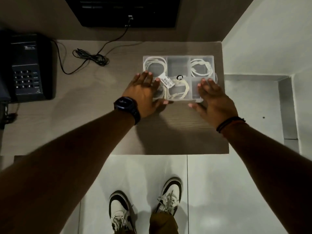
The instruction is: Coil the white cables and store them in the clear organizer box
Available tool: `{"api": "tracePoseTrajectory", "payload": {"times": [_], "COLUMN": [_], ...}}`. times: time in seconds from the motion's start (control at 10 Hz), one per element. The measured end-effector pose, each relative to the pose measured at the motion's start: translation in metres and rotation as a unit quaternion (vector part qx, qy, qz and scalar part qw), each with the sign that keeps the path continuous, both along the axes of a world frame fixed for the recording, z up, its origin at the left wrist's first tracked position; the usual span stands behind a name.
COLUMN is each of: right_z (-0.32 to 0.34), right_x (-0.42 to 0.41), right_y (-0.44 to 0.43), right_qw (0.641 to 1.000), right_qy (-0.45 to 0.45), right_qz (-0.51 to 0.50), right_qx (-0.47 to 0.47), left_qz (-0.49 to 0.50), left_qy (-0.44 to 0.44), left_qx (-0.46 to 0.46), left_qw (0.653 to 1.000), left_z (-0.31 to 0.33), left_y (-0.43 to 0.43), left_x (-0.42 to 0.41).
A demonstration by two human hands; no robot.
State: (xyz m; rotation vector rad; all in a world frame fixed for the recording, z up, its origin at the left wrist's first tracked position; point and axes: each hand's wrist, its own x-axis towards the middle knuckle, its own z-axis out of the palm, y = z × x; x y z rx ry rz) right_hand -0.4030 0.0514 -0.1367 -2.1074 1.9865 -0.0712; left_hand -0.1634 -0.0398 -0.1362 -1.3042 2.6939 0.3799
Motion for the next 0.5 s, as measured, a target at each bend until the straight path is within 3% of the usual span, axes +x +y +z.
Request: {"api": "tracePoseTrajectory", "payload": {"times": [0.4, 0.5], "right_z": [0.0, 0.006], "right_x": [-0.024, -0.021], "right_y": [-0.068, -0.056], "right_qw": [0.998, 0.998], "right_qy": [-0.024, 0.025], "right_qz": [-0.046, -0.043], "right_qx": [0.034, 0.025], "left_qz": [0.012, 0.025], "left_qy": [-0.039, -0.05], "left_qx": [-0.01, 0.008], "left_qw": [0.999, 0.998], "left_z": [0.003, 0.011], "left_y": [-0.061, -0.054], "left_x": [-0.038, -0.031]}}
